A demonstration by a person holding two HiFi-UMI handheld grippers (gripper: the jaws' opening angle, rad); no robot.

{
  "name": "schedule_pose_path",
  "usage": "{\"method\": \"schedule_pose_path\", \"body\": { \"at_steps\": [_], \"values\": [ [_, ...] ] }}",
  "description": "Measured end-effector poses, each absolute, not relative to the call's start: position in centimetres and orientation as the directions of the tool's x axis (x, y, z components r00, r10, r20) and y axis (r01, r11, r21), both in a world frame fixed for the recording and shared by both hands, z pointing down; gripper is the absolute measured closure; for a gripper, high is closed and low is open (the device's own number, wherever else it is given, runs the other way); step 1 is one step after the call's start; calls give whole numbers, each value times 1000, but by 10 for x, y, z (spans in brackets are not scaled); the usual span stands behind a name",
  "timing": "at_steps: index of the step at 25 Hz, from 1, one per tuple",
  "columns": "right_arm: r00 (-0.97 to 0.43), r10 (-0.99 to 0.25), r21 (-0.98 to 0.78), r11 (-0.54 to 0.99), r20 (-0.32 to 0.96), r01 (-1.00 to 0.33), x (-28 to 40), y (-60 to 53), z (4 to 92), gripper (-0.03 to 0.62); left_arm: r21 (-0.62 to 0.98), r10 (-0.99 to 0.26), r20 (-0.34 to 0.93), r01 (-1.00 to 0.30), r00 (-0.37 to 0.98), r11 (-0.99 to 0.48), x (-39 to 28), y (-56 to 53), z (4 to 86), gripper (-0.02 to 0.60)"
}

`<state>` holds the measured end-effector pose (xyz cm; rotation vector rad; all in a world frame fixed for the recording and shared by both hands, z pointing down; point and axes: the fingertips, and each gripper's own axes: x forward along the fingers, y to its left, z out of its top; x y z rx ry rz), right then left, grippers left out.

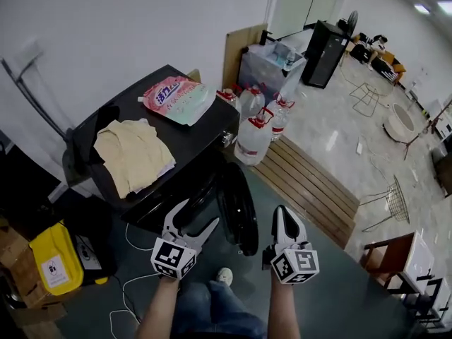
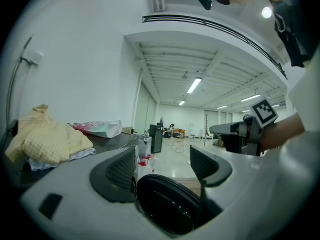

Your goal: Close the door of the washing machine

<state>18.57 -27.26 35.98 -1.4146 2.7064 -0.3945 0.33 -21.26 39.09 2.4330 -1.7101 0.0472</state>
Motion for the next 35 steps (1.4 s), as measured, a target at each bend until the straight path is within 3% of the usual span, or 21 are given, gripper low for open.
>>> {"method": "schedule_pose_path", "body": {
  "at_steps": [13,26,35],
  "values": [
    [-591,-784,-289,530,191,-797,182,-281,456,580,103,-913,247,-945,326,-309,27,-223,478,250],
    [-523,-802,-318,435,289,-843,237,-256,589,580,111,-862,393,-947,321,-302,138,-193,640,258],
    [-474,-818,-264,403,327,-876,279,-261,619,580,175,-827,471,-951,307,-253,223,-187,709,330]
  ]
}}
